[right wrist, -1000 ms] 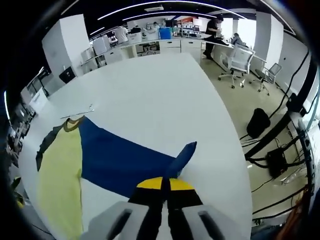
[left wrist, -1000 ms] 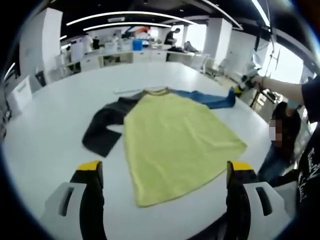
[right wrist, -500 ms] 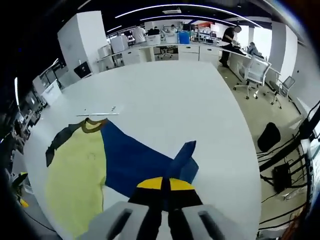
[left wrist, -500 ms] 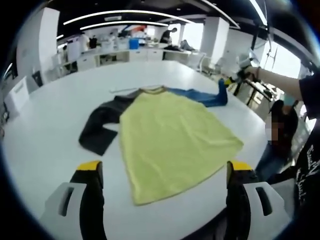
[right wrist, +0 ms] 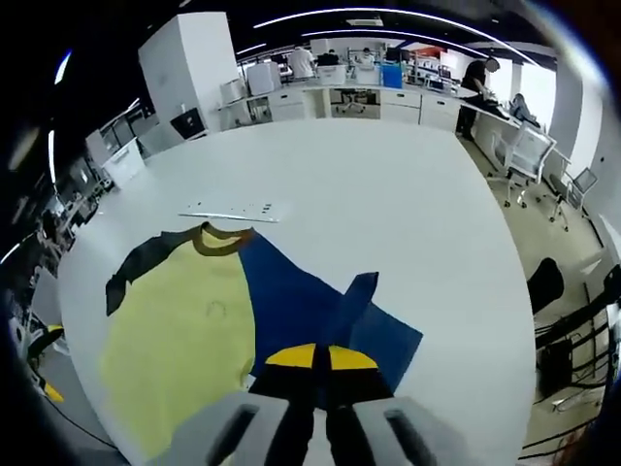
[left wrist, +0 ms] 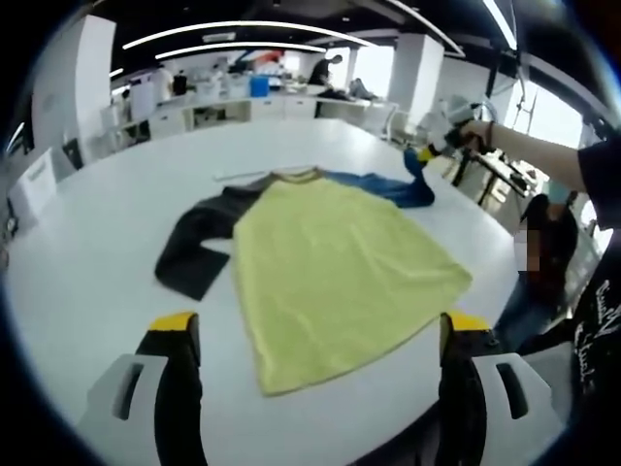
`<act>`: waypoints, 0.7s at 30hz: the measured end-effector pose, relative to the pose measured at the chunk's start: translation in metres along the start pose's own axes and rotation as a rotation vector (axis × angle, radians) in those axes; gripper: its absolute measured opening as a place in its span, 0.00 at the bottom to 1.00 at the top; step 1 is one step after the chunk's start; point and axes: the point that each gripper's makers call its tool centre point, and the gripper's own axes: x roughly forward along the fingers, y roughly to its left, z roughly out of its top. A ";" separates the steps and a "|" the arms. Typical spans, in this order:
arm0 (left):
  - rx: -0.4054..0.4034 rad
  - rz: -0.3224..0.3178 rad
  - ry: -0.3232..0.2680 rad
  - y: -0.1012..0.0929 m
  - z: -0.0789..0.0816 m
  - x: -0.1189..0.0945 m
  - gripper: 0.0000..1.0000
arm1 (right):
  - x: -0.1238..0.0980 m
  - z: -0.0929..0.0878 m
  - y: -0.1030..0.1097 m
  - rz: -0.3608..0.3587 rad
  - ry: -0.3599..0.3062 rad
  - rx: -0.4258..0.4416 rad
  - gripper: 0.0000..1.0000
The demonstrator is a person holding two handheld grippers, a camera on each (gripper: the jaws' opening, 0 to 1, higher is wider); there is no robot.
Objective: Fold the garment on the visible template until the final outline fits inside the template.
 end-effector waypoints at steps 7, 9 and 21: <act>0.019 0.029 0.000 0.006 0.001 0.000 0.99 | 0.012 0.009 0.026 0.020 -0.007 -0.025 0.00; 0.021 0.036 -0.038 0.007 0.008 -0.002 0.99 | 0.015 0.011 0.032 0.028 -0.005 -0.027 0.00; 0.013 0.013 -0.030 0.005 0.003 -0.003 0.99 | 0.031 0.018 0.083 0.103 0.008 -0.053 0.00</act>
